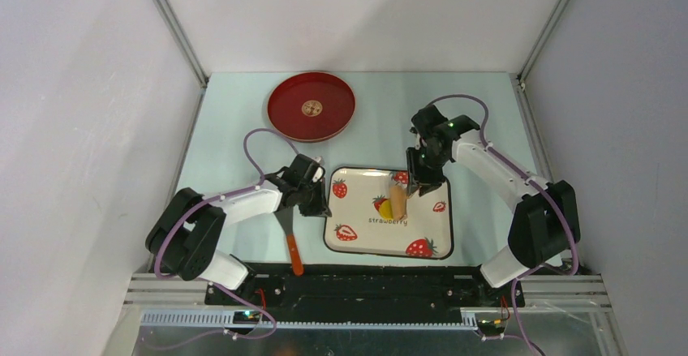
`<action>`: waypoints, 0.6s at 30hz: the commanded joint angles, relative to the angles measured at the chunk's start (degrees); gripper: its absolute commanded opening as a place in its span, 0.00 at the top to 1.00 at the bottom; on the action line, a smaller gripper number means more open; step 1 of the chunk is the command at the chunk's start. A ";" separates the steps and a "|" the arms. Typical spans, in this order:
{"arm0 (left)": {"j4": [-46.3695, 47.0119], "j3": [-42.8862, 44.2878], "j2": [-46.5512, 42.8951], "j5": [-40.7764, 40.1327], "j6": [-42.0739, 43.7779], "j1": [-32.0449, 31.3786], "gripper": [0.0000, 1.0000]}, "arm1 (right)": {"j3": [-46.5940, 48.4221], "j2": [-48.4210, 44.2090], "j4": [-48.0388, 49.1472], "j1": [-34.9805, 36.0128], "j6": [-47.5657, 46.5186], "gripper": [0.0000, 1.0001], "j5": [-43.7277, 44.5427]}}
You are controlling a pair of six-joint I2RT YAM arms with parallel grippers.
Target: Roll out the dumpling wrappers from the dough
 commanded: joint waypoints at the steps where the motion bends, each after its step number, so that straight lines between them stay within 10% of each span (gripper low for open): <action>1: -6.58 -1.92 2.35 -5.58 2.83 -0.14 1.00 | -4.01 1.74 -5.72 -2.06 -1.27 1.00 16.13; 18: -6.57 -1.95 2.28 -5.65 2.74 -0.14 1.00 | -6.31 2.12 -6.09 -3.91 -1.79 1.00 17.78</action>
